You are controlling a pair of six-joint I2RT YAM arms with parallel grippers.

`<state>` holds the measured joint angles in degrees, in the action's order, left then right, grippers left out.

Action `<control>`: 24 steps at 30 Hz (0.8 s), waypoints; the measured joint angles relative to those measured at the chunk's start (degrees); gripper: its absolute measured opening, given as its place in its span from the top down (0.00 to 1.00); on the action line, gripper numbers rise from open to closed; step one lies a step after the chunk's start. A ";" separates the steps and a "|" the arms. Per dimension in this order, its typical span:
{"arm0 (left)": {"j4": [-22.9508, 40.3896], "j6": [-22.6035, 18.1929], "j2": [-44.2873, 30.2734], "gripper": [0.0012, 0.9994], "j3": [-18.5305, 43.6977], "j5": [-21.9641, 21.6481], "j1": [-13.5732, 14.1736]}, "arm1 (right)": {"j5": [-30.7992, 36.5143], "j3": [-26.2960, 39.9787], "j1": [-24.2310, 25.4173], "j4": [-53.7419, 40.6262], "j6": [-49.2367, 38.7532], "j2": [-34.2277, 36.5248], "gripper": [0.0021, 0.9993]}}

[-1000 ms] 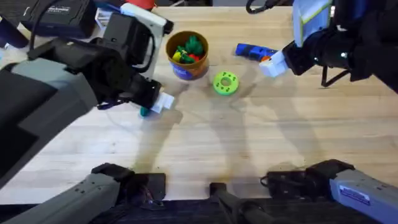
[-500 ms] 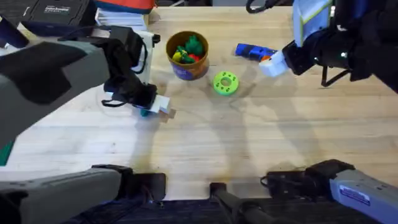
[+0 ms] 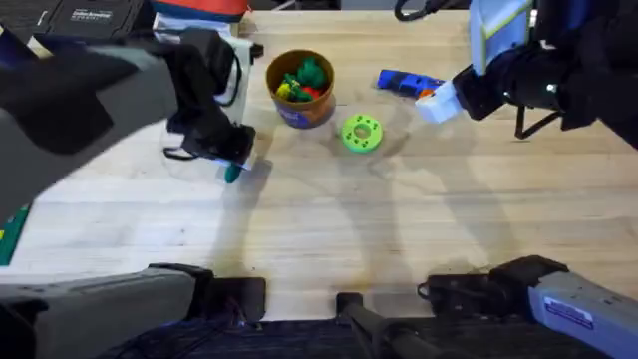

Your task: Pick up the gripper from the table and insert it into the empty holder that is missing its gripper. Then pick up a screw, insert it into the mounting hole, and use the screwdriver to tighten it. Finally, clean up the table by picking up the vegetable and placing it into the bucket.

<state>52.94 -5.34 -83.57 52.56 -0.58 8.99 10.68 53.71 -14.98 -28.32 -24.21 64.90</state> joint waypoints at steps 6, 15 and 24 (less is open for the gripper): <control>9.72 0.64 0.00 0.97 14.94 0.09 0.00 | 0.00 0.00 0.00 0.00 0.00 -0.02 0.01; -7.60 3.22 -0.08 0.97 23.89 3.03 3.01 | 0.02 0.00 0.00 0.56 -0.26 -0.02 0.01; -16.68 3.67 -6.53 0.97 23.91 4.10 6.53 | 0.02 0.00 0.00 0.87 -0.50 -0.02 0.01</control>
<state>36.26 -1.67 -90.10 76.47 3.52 15.52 10.70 53.71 -14.98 -27.44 -24.71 64.88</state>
